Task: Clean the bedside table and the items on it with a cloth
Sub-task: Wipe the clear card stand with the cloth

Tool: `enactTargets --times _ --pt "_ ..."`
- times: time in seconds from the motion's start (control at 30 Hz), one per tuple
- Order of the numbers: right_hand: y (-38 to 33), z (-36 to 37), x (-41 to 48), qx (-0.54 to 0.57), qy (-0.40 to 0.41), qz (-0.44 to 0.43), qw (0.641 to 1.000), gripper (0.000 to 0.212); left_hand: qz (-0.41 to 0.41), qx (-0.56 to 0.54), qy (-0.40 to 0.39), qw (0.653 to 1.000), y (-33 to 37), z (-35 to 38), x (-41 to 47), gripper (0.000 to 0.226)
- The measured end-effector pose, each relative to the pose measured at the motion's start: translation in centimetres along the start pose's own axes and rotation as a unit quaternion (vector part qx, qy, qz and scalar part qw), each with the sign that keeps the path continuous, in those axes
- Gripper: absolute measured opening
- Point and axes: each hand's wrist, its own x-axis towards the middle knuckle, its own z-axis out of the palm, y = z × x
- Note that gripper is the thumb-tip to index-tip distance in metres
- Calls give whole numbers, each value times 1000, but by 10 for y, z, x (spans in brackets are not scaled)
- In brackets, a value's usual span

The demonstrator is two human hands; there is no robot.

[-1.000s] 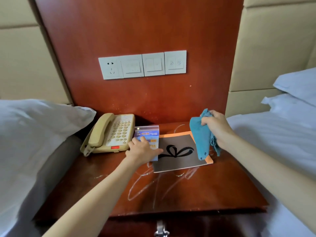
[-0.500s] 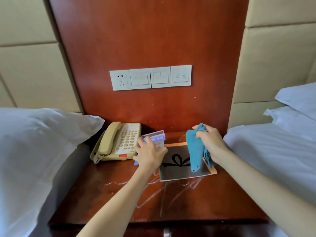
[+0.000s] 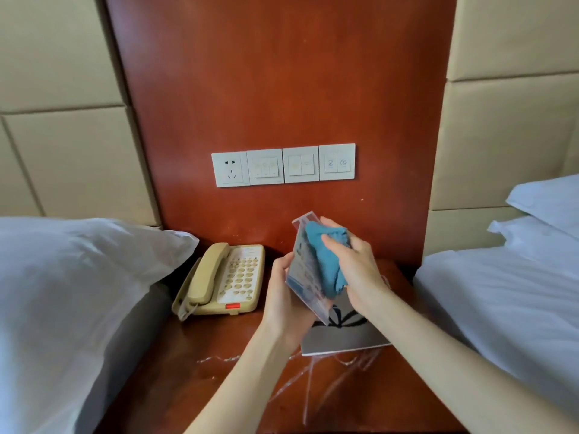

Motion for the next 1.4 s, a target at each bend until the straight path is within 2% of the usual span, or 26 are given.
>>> enactTargets --times 0.1,0.17,0.23,0.3,0.4,0.47,0.57,0.77,1.0,1.2,1.4 --pt "0 13 -21 -31 -103 -33 994 26 12 -25 47 999 2 7 -6 42" --pt "1 18 -33 -76 -189 -89 975 33 27 -53 81 995 3 1 -4 37" --pt "2 18 -37 -139 -237 -133 952 39 51 -98 96 989 9 2 -11 44" --pt "0 17 -34 -169 -237 -151 945 42 28 -95 86 991 13 8 -22 42" --pt "-2 12 -26 -226 -216 -183 932 44 9 -110 37 993 13 9 -31 54" --pt "-3 9 -18 -248 -203 -196 927 44 5 -95 13 995 12 6 -31 50" --pt "-6 8 -7 -239 -162 -170 942 40 -3 -46 0 999 11 3 -32 46" --pt "1 18 -7 -219 -150 -177 948 41 32 -6 -7 999 16 4 -36 49" --pt "19 11 -24 -212 -151 -110 959 39 60 52 42 996 26 -2 -35 57" --pt "16 22 -49 -230 -208 -176 934 46 53 -6 87 995 27 -6 -34 50" --pt "9 13 -55 -209 -281 -159 923 43 65 -14 85 994 34 -15 -36 49"
